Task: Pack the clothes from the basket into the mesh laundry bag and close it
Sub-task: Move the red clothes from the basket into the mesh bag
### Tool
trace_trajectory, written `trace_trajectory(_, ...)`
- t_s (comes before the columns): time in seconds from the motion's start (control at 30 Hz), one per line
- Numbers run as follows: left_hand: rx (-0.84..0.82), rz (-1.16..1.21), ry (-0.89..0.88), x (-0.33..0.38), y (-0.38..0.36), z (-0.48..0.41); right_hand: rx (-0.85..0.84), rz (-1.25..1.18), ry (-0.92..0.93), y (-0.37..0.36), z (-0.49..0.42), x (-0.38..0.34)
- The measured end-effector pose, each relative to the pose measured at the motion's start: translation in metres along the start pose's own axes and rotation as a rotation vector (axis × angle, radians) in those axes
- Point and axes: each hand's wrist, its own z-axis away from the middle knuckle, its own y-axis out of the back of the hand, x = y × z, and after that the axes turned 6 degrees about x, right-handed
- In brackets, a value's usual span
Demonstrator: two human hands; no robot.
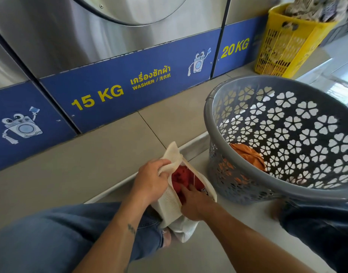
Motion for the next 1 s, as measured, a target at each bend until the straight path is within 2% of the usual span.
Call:
trace_trajectory(0.17, 0.032, 0.077, 0.004, 0.006, 0.009, 0.008, 0.08, -0.007, 0.079, 0.007, 0.024, 0.001)
trace_trajectory(0.3, 0.1, 0.32, 0.132, 0.015, 0.015, 0.018, 0.142, 0.081, 0.13, 0.027, 0.052, 0.003)
trace_trajectory(0.4, 0.228, 0.21, 0.117, 0.016, 0.011, 0.022, 0.141, 0.075, 0.177, 0.045, 0.076, 0.005)
trace_trajectory(0.5, 0.224, 0.074, 0.049, 0.013, 0.009, 0.028, 0.153, 0.051, 0.209, 0.062, 0.099, 0.005)
trace_trajectory(0.6, 0.227, 0.043, 0.0, 0.011, 0.01, 0.032, 0.194, 0.013, 0.257, 0.08, 0.121, 0.0)
trace_trajectory(0.73, 0.216, 0.105, 0.023, 0.014, 0.012, 0.035, 0.313, -0.049, 0.405, 0.108, 0.15, -0.006)
trace_trajectory(1.0, 0.214, 0.178, 0.09, 0.036, 0.008, 0.023, 0.751, -0.045, 0.523, 0.19, 0.153, 0.022)
